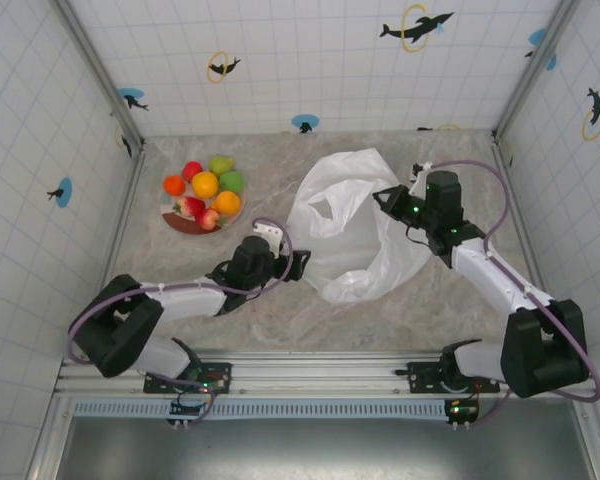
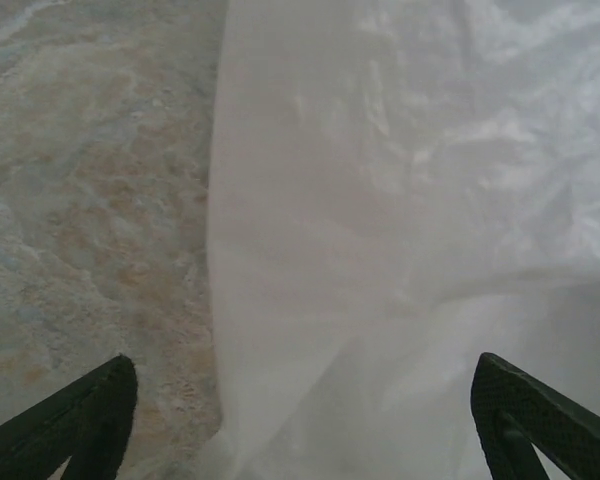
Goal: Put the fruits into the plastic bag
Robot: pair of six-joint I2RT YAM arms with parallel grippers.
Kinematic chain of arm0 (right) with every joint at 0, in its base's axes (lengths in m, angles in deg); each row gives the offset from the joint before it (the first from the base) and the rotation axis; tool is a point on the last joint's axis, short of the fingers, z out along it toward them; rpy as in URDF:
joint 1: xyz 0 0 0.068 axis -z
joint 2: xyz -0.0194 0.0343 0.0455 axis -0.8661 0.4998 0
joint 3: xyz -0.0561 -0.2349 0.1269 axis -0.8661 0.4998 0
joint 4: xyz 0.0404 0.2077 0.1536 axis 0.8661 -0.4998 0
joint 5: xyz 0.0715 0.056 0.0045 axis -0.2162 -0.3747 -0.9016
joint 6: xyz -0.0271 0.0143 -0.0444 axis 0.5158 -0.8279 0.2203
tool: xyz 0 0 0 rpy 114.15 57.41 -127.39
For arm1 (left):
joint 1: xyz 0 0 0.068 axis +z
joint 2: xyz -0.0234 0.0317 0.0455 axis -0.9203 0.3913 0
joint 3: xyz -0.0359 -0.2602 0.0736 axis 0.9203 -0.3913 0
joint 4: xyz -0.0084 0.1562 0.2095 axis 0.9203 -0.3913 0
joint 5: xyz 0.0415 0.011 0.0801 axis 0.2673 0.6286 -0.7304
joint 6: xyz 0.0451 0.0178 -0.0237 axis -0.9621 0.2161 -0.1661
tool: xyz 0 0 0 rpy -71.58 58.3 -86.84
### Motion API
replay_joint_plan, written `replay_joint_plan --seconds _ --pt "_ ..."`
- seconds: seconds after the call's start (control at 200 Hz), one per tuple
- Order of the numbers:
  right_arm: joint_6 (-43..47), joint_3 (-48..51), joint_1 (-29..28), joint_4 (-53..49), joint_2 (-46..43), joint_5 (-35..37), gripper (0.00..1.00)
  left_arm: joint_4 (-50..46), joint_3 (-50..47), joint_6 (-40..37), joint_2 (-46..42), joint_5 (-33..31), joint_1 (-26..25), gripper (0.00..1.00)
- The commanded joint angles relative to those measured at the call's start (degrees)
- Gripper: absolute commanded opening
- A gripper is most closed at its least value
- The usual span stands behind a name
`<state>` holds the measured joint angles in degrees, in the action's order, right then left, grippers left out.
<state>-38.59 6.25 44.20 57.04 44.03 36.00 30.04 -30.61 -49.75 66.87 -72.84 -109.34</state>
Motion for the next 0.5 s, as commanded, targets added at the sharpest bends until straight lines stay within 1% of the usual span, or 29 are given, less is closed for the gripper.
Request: replay_joint_plan --seconds 0.0,0.06,0.1,0.13,0.14,0.17,0.325,0.42,0.495 --pt "0.67 -1.08 1.41 1.16 -2.71 -2.11 0.00 3.32 4.62 1.83 2.66 4.20 0.27 0.54" --pt "2.92 -1.75 2.33 -0.43 -3.46 -1.66 0.00 2.64 5.55 2.19 3.60 5.04 0.27 0.38" --pt "6.35 -3.22 2.48 -2.70 -3.87 -0.26 0.00 2.27 5.67 2.27 3.87 5.91 0.27 0.28" --pt "9.58 -4.55 2.30 -6.83 -4.08 0.83 0.00 1.75 5.67 2.17 3.94 6.49 0.27 0.16" --pt "10.53 -5.04 2.24 -7.94 -4.17 2.82 0.00 1.54 5.67 2.19 3.94 6.62 0.27 0.12" --pt "13.74 -6.47 2.11 -10.90 -4.30 5.38 0.00 0.66 5.75 2.29 3.81 6.76 0.28 0.00" --pt "26.76 -13.53 1.15 -24.19 -5.03 17.98 0.00 -4.53 4.29 2.74 2.09 4.66 0.27 0.00" --pt "31.28 -16.84 0.87 -29.59 -5.03 24.38 0.00 -7.59 3.23 2.60 1.24 2.62 0.26 0.00" --pt "32.54 -17.87 0.87 -31.31 -4.99 26.44 0.00 -9.13 2.91 2.53 1.61 2.33 0.27 0.00"
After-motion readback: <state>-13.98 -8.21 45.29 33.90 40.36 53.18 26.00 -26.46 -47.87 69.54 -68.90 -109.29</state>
